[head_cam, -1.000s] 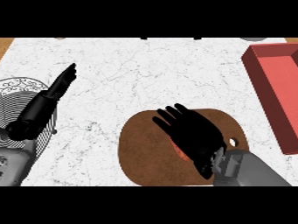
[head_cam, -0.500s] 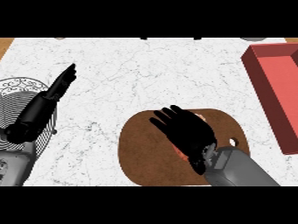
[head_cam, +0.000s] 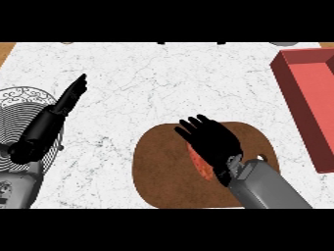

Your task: Pick the sweet potato from the cutting board and place it in the cardboard box

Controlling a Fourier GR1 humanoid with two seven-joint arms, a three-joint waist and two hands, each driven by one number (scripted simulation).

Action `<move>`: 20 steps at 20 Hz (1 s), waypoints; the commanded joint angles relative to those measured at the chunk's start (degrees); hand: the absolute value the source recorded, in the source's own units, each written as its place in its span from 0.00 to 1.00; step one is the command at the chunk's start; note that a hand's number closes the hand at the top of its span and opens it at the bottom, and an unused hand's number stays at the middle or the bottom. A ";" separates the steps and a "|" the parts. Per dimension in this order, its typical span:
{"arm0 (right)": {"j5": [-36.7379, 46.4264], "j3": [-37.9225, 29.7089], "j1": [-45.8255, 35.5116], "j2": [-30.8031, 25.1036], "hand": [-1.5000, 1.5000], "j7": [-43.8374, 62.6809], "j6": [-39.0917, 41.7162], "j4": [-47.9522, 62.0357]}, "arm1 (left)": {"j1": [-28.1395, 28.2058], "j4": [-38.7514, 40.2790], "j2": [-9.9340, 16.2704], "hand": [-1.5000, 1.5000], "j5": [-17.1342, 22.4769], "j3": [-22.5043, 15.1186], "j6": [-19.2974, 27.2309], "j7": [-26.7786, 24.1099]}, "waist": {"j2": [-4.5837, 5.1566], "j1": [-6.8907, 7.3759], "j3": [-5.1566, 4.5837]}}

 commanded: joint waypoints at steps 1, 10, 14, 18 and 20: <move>1.98 -1.90 -1.80 3.11 0.00 -3.27 -2.81 7.53 | -0.87 1.27 -0.50 0.50 -0.66 1.54 -1.19 0.63 | 0.05 0.10 0.00; 7.40 2.46 -2.35 5.13 1.00 -12.65 -13.95 12.23 | 1.52 0.01 -0.74 0.50 -0.91 2.62 -3.04 -2.12 | 0.13 0.49 0.01; 9.33 0.72 -0.22 4.44 1.00 -13.51 -16.66 8.11 | 0.76 -3.42 -1.89 0.50 -0.69 2.77 -3.23 2.25 | -0.03 0.11 0.01; 5.55 -13.64 -5.98 4.73 1.00 -9.22 -19.33 17.82 | -0.51 0.06 -1.72 0.50 -1.58 2.95 -3.13 0.03 | 0.65 0.53 0.03; 3.73 -22.43 -8.66 5.78 1.00 -0.58 -19.18 20.38 | -0.90 -1.43 -1.66 0.50 -1.67 2.61 -3.09 0.56 | 1.21 0.92 0.09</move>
